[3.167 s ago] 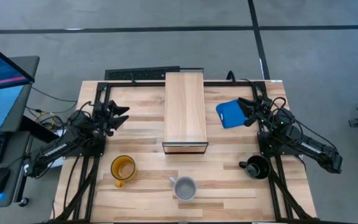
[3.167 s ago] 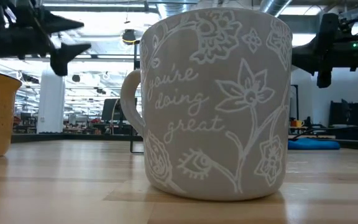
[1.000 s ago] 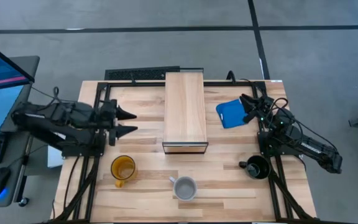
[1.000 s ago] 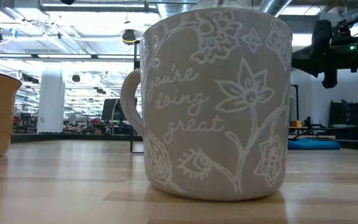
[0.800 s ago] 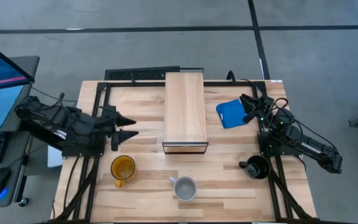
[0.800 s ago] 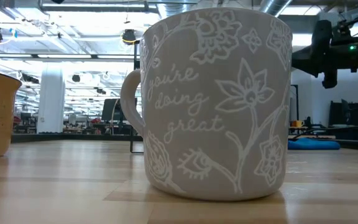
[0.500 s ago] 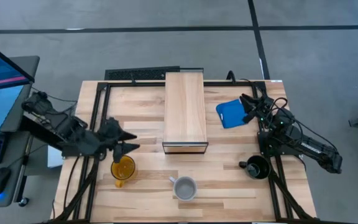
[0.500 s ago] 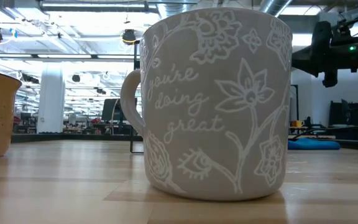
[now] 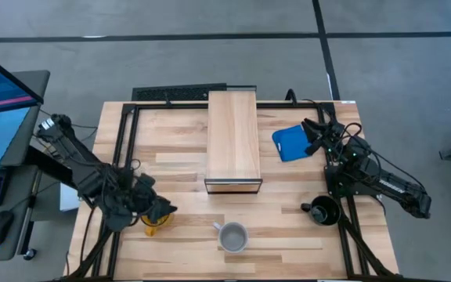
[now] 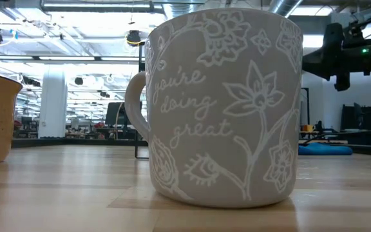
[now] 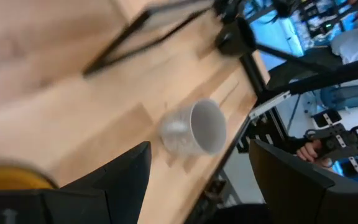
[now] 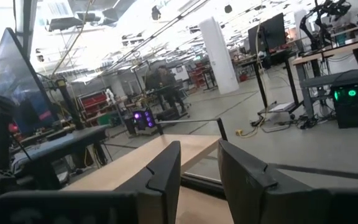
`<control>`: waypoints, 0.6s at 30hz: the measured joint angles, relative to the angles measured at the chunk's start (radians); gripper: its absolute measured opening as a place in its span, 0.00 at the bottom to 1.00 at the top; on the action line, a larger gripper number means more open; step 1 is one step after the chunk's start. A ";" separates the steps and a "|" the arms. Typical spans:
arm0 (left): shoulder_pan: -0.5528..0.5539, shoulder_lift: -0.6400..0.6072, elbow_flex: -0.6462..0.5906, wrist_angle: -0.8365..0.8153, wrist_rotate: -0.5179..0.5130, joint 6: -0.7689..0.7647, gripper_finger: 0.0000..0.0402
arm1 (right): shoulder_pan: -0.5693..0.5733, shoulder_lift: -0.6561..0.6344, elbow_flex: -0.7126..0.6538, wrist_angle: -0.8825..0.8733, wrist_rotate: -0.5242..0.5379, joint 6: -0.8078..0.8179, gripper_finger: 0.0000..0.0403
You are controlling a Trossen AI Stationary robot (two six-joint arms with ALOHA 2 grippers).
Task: Stack small to large cups/mugs on shelf
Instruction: Put the yellow mug on the shelf
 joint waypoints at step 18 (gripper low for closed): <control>-0.042 0.117 0.000 0.001 0.692 -0.687 0.66 | 0.000 0.000 0.000 -0.109 0.000 -0.001 0.32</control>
